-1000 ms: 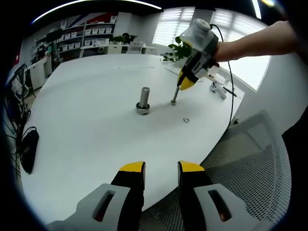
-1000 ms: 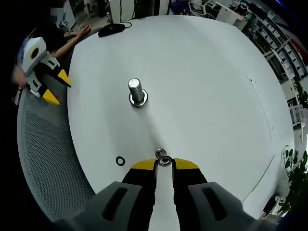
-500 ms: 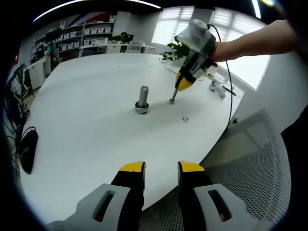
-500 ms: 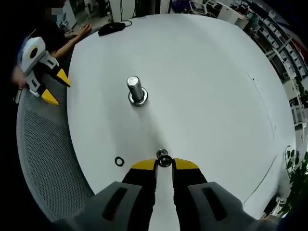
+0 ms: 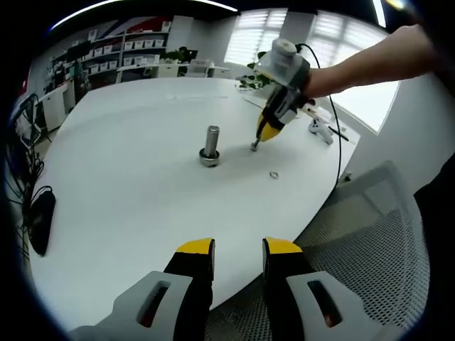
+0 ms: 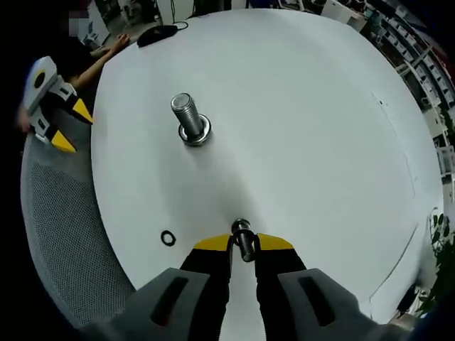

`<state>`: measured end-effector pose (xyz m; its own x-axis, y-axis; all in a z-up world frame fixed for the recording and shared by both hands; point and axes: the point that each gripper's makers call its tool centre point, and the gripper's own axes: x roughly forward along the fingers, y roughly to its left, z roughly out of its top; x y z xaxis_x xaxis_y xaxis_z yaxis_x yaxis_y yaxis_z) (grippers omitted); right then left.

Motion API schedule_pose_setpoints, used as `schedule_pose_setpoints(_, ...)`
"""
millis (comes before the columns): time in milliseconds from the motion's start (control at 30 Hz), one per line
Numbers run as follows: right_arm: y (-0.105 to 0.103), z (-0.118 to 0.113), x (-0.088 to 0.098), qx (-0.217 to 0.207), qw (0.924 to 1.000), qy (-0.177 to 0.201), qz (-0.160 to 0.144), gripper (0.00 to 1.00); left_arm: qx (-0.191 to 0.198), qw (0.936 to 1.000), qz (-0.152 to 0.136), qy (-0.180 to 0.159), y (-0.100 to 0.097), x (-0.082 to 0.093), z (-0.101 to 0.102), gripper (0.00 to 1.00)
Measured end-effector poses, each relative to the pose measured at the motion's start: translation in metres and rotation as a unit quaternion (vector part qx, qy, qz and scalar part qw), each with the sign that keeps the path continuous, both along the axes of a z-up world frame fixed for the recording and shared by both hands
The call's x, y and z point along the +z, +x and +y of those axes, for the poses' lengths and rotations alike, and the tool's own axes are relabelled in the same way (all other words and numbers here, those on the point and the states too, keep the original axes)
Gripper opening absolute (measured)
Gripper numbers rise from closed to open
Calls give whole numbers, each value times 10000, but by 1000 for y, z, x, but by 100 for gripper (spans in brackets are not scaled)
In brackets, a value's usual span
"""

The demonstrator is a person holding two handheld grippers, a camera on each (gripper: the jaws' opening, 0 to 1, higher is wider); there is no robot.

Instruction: Place the washer onto the threaded stud by aligning its center hole with the stud, sliding it down to the base, and recovering from edge contact or off-axis alignment until the washer reaches the visible bottom stop.

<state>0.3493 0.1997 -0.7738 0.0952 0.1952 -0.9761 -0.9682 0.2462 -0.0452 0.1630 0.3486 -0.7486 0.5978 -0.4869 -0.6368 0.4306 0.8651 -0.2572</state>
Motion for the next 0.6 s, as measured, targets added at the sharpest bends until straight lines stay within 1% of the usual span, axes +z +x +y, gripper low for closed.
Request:
schedule_pose_setpoints(367,1,4,-11,60,9999,-126,73,14,-6,10000,7,-7,0,0,-1,25)
schedule_pose_setpoints(600,0,3,-17,178,9995,-233,67,15,7,10000,1,-13,0,1,-1,25)
